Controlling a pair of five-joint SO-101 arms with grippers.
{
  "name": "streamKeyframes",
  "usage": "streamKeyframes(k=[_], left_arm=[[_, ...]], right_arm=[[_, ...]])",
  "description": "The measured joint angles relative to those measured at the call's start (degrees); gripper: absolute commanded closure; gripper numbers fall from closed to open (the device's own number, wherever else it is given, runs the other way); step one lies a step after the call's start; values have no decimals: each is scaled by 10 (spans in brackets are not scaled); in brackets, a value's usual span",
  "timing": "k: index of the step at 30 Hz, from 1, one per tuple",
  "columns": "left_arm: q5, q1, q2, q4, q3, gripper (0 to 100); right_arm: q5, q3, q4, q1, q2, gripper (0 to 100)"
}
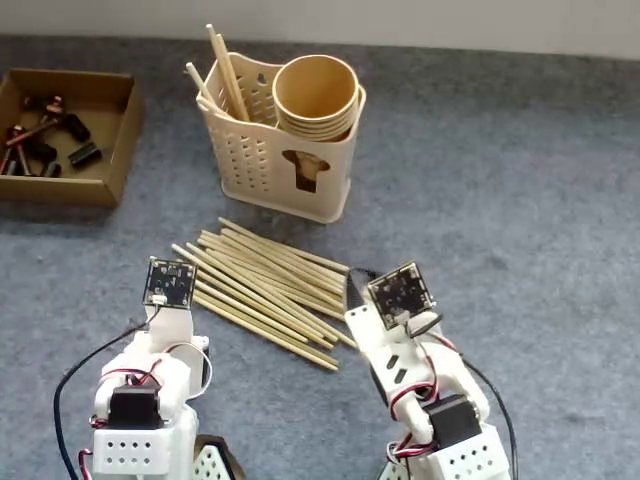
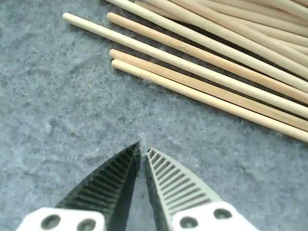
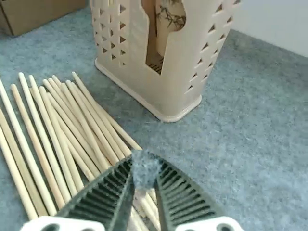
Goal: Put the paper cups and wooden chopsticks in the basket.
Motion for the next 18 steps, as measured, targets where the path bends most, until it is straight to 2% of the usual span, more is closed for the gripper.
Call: streamKeyframes(k=[18], left_arm=[[0,0,0,0,0,994]], right_arm=[[0,-88,135,-1,-1,990]])
